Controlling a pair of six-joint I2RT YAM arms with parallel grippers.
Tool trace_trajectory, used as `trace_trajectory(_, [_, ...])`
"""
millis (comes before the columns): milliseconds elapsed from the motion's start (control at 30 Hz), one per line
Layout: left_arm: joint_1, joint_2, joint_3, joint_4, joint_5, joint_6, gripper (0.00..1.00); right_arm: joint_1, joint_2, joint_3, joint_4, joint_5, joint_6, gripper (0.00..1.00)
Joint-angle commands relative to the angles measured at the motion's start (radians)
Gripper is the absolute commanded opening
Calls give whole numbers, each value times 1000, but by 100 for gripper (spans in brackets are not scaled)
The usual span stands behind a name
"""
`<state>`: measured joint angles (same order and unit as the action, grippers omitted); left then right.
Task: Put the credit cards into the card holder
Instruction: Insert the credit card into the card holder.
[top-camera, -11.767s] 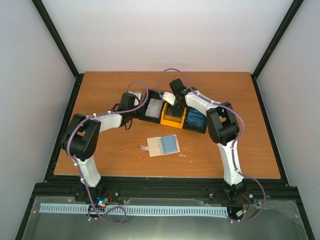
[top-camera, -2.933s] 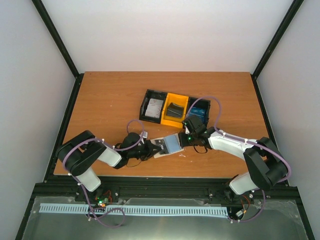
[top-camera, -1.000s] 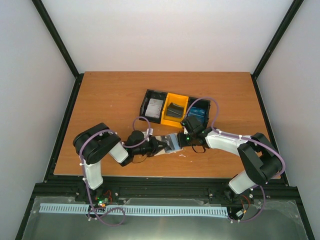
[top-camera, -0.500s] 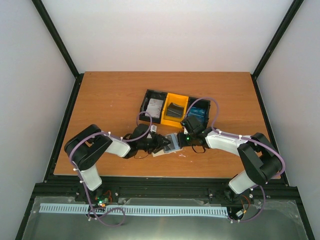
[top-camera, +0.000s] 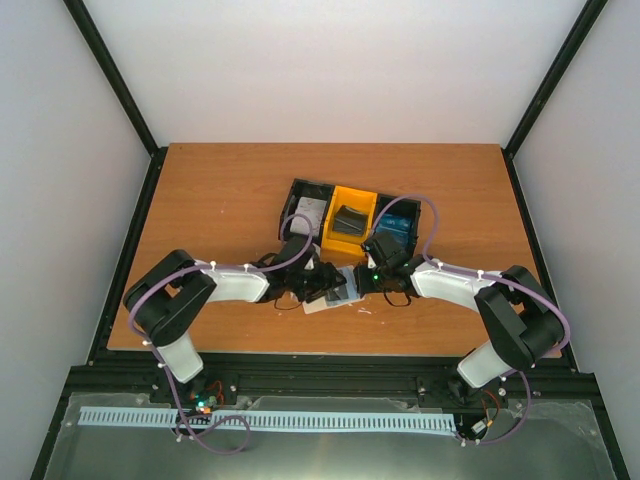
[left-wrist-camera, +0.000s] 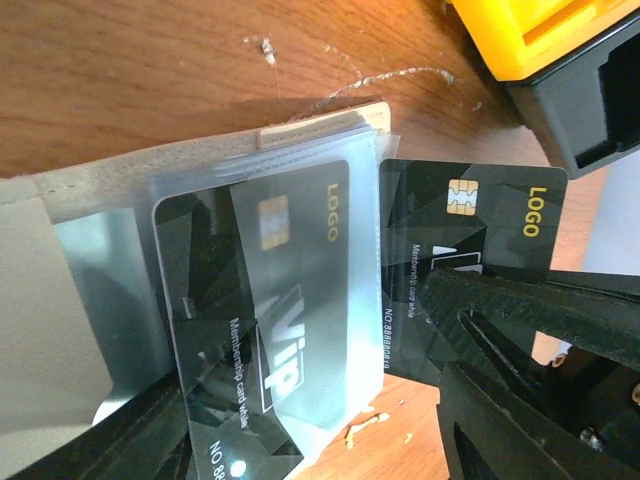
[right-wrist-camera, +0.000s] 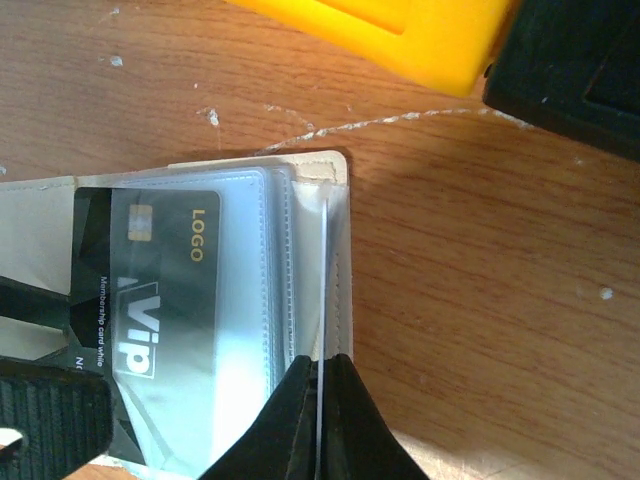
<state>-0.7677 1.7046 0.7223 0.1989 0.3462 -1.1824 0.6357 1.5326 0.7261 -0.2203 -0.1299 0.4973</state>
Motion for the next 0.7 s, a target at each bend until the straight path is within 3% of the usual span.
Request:
trace_trajectory(0, [-32,51,68,-161,-43,66,64,16,30,-28,-28,-10,7,3])
trace_trajectory(233, [-38,98,118,-127,-2,111,63,16,28,-29,-36,-12,7,3])
trace_trajectory(367, [-42,89,96,-43,60,116,65,16,28,-28,-38,-9,12,3])
trace_trajectory(667, [-42,14,31,-28,72,65,67,15,9,-29,-39,1,15,3])
